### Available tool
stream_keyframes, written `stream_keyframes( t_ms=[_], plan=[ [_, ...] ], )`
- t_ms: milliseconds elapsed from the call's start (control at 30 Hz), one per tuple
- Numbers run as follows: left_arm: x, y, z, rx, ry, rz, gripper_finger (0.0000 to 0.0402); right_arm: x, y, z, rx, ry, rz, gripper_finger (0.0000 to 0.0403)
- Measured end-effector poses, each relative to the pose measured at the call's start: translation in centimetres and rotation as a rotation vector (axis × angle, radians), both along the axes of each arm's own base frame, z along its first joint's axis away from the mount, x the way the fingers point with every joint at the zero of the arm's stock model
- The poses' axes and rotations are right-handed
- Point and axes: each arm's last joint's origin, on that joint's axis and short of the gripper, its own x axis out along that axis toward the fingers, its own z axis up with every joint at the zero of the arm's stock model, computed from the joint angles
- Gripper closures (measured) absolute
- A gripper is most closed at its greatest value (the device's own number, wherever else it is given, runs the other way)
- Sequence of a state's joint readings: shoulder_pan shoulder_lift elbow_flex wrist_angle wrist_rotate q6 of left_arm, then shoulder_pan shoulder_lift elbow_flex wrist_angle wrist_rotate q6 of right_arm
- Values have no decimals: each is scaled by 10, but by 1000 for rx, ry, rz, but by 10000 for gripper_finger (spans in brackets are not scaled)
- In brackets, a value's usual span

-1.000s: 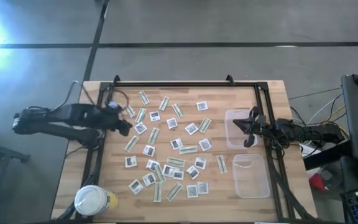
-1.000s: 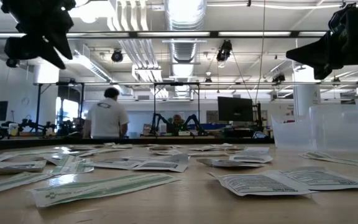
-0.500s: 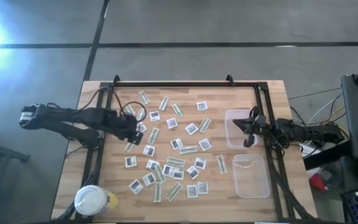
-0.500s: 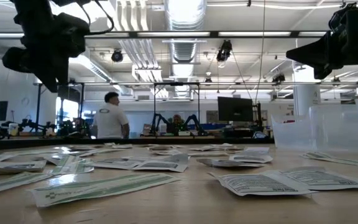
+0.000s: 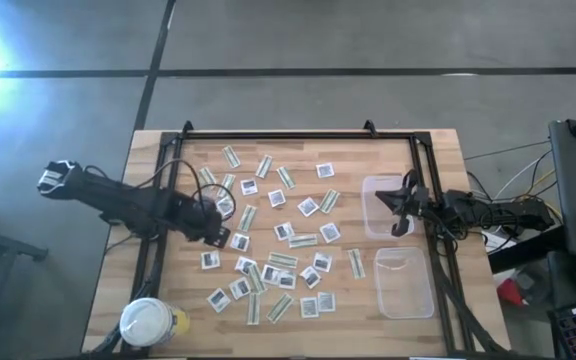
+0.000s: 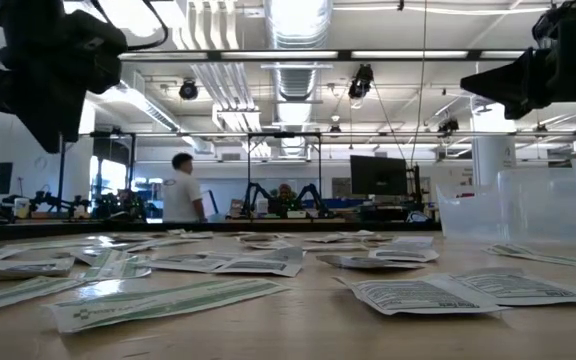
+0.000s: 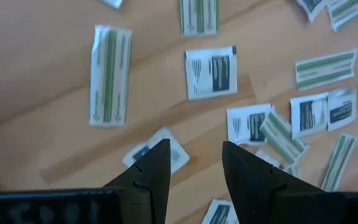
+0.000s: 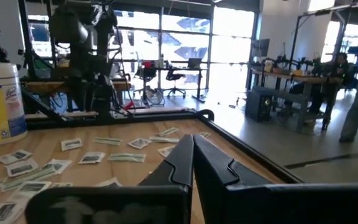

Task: Pick & Place First Aid Supplies
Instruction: Put the towelette pack into the top bin

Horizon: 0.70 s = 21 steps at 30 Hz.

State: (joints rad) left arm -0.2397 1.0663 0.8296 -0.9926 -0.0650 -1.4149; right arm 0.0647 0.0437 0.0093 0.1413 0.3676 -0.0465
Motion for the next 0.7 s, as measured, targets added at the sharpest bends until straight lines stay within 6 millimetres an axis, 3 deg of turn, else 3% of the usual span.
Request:
stream_keyframes(
  t_ms=[700],
  plan=[
    [-14,-45,-50,-70,105,123,264,0,0,1,14,-17,2,394]
  ],
)
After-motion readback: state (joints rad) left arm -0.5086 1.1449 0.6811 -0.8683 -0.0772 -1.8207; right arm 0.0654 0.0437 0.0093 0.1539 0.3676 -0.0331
